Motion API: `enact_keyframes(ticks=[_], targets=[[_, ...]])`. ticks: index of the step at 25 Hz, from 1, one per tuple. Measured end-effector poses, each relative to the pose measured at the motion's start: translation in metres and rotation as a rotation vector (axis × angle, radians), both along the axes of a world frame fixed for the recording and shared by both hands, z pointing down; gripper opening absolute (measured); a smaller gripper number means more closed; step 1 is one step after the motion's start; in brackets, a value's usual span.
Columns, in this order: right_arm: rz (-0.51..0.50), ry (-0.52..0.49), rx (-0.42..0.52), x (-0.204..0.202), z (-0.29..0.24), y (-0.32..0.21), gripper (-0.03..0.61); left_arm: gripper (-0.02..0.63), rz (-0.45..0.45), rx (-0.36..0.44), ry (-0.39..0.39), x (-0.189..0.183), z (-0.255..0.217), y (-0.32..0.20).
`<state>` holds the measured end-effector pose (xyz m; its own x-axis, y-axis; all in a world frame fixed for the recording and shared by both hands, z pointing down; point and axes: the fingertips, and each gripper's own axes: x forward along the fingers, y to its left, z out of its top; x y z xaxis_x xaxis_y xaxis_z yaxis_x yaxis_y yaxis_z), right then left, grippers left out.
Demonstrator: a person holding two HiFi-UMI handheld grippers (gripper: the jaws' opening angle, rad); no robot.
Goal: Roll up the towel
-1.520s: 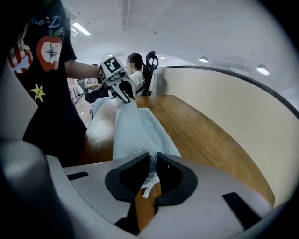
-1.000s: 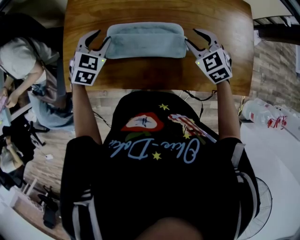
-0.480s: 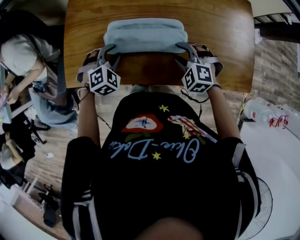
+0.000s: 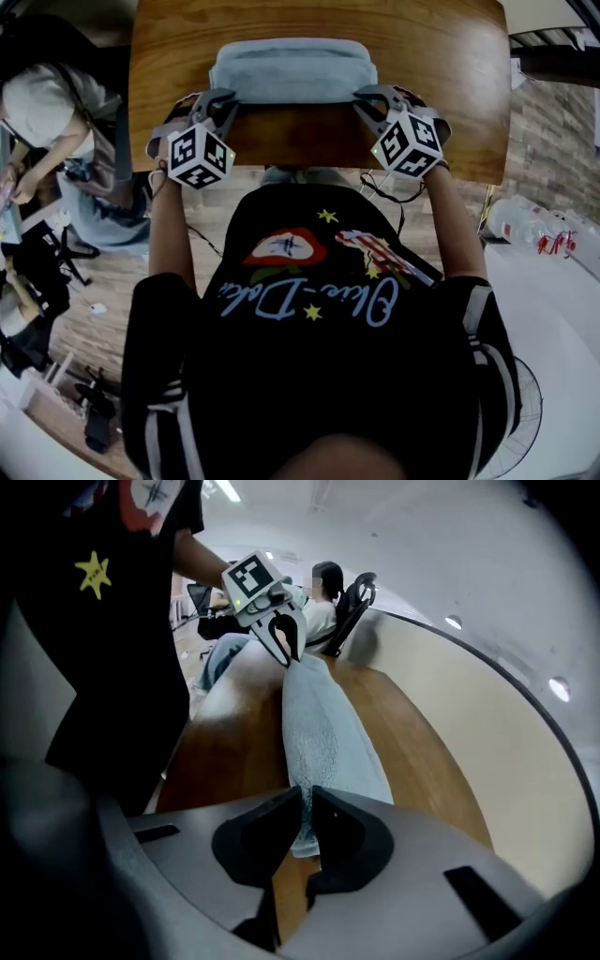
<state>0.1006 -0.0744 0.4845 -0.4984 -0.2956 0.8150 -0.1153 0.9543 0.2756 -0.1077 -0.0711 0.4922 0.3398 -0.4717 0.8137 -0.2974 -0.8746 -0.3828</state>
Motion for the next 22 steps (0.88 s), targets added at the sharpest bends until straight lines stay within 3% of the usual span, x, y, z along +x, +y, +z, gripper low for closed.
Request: enact_keyframes(ticks=[7, 10, 15, 22], targets=[[0.030, -0.147, -0.211, -0.002, -0.028, 0.025, 0.026, 0.043, 0.002, -0.208, 0.114, -0.007, -0.018, 0.026], [0.087, -0.207, -0.250, -0.002, -0.038, 0.011, 0.026, 0.044, -0.029, -0.255, 0.156, -0.010, -0.024, 0.015], [0.167, -0.225, -0.219, 0.000, -0.035, -0.030, 0.026, 0.044, -0.083, -0.218, 0.181, -0.009, -0.021, -0.026], [0.245, -0.170, -0.142, 0.001, -0.019, -0.073, 0.026, 0.044, -0.123, -0.081, 0.098, -0.007, -0.010, -0.074]])
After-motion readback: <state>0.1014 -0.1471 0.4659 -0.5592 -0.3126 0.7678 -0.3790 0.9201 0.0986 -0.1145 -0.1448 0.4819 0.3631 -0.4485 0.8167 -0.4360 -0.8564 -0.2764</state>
